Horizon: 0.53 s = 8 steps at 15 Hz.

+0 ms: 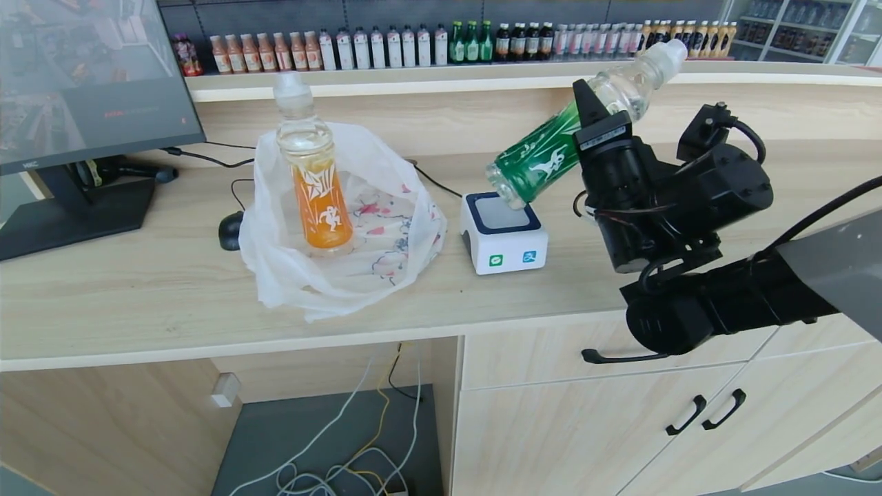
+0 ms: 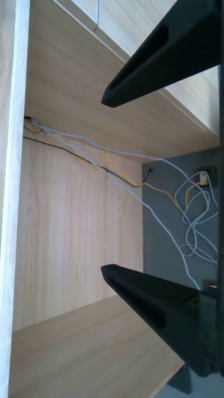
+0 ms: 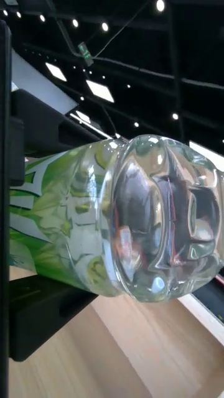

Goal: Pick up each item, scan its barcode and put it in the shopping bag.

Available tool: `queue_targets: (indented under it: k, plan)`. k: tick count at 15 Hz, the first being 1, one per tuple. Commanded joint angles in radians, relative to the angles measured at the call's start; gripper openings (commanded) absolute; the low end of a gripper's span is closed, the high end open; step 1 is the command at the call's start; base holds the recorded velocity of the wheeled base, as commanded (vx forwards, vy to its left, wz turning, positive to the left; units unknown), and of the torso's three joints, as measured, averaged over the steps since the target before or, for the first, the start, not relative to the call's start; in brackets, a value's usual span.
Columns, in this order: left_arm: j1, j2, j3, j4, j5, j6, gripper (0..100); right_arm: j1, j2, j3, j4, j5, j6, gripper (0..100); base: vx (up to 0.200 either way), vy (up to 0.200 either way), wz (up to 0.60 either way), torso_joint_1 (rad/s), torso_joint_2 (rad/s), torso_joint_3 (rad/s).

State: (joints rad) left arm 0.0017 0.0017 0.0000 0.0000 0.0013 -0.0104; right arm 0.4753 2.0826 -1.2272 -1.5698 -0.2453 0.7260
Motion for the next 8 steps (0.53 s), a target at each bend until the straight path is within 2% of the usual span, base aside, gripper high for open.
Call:
queue_targets:
  k: [1, 8]
  plan:
    - [0.0, 0.001, 0.0, 0.0, 0.0, 0.0, 100, 0.009, 0.031, -0.011, -0.001, -0.003, 0.023, 0, 0.0, 0.0, 0.0, 0.0, 0.0, 0.0]
    - [0.0, 0.001, 0.0, 0.0, 0.0, 0.0, 100, 0.048, 0.062, -0.02, -0.001, -0.008, 0.165, 0, 0.0, 0.0, 0.0, 0.0, 0.0, 0.0]
